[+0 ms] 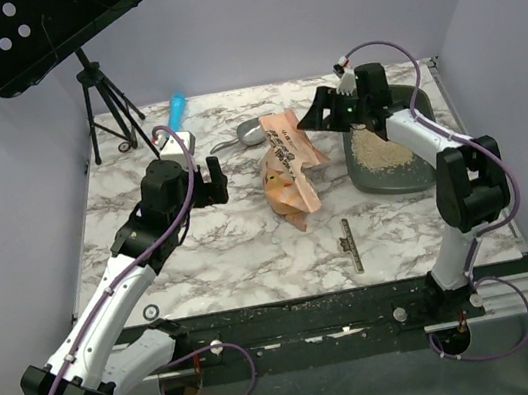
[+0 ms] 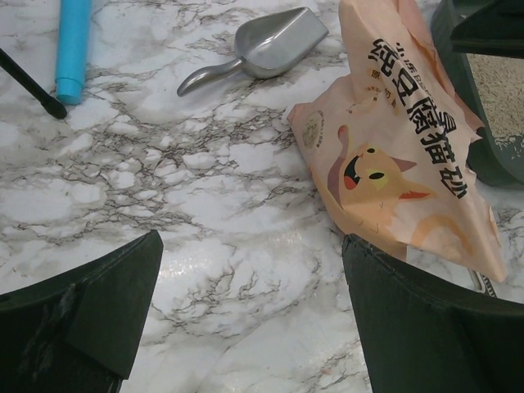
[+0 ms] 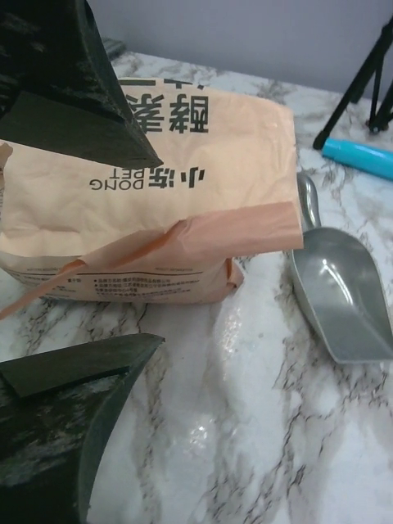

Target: Fill the litter box with clean litter

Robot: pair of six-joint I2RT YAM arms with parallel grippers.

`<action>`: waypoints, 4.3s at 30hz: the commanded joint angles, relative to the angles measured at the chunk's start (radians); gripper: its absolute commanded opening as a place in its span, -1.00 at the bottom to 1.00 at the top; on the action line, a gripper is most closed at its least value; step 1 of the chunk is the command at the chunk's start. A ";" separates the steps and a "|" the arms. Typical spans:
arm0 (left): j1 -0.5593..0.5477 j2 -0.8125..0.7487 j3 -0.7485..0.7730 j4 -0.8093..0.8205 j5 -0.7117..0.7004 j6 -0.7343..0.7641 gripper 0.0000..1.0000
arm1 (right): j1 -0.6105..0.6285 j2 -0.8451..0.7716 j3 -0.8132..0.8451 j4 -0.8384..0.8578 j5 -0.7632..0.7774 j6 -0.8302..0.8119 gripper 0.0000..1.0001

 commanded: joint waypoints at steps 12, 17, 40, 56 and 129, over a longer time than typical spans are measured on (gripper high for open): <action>-0.005 -0.038 0.003 0.025 0.052 0.014 0.98 | -0.016 0.150 -0.044 0.301 -0.428 0.065 0.76; -0.005 -0.038 0.003 0.023 0.051 0.015 0.97 | -0.016 0.147 -0.068 0.314 -0.483 0.062 0.64; -0.005 -0.058 0.057 -0.014 0.158 0.170 0.97 | 0.168 -0.106 0.297 -0.398 -0.350 -0.522 -0.99; -0.006 0.007 0.338 -0.241 0.765 0.730 0.77 | 0.415 -0.186 0.555 -0.926 -0.284 -1.020 -0.99; 0.118 -0.010 0.338 -0.146 1.100 1.125 -1.00 | 0.358 -0.568 -0.001 -0.425 0.208 -0.924 0.22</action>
